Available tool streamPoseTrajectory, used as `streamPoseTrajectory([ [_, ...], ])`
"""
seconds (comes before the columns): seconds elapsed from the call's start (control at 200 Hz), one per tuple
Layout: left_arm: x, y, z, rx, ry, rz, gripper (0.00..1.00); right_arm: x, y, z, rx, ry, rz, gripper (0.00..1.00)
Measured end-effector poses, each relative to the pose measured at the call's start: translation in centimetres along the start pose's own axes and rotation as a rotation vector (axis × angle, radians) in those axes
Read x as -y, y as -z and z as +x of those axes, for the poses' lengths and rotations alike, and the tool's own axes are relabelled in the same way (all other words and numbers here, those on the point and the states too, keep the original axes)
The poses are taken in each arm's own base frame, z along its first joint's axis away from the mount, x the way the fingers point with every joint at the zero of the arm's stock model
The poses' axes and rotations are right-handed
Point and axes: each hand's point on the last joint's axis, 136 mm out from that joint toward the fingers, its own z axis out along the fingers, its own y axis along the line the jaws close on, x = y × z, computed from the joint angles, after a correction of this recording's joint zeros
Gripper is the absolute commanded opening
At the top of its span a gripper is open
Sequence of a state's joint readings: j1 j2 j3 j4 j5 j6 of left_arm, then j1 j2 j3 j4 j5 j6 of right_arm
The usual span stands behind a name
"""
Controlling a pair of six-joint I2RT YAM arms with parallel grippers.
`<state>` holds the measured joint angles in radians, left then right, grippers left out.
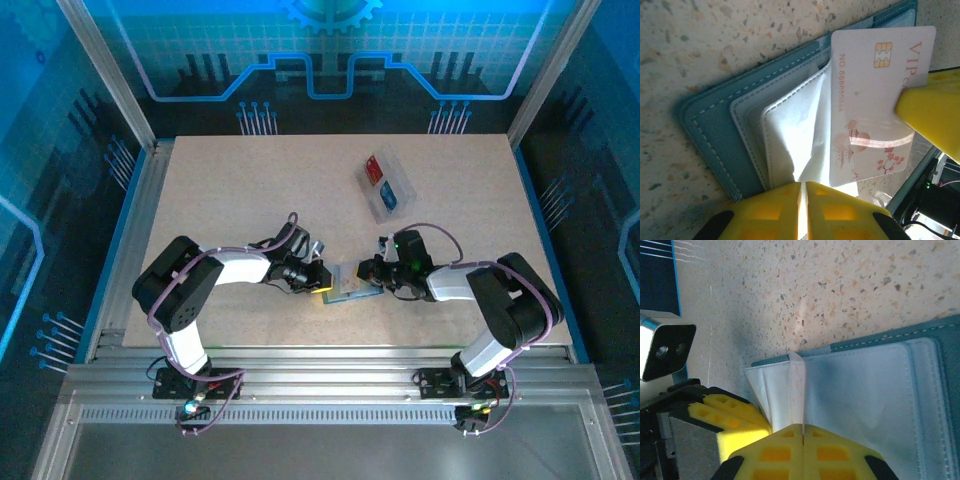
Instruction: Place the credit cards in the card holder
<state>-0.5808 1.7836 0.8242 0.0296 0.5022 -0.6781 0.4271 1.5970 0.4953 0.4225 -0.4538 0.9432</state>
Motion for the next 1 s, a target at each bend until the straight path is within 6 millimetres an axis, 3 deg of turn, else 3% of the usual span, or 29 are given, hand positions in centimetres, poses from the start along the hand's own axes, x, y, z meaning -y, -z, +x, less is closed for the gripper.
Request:
streamPoseTrajectory([
  [0.44,0.0,0.0,0.0,-0.003,0.003,-0.003,0.13,0.6,0.4,1.9,-0.045,0.011,0.005,0.0],
  [0.73,0.0,0.0,0.0,-0.004,0.004,-0.004,0.13,0.6,0.4,2.2,-0.077,0.046,0.023,0.0],
  [1.001,0.4,0.4,-0.2,0.004,0.002,0.011,0.28,0.0,-0.7,1.3,-0.103,0.063,0.016,0.0],
])
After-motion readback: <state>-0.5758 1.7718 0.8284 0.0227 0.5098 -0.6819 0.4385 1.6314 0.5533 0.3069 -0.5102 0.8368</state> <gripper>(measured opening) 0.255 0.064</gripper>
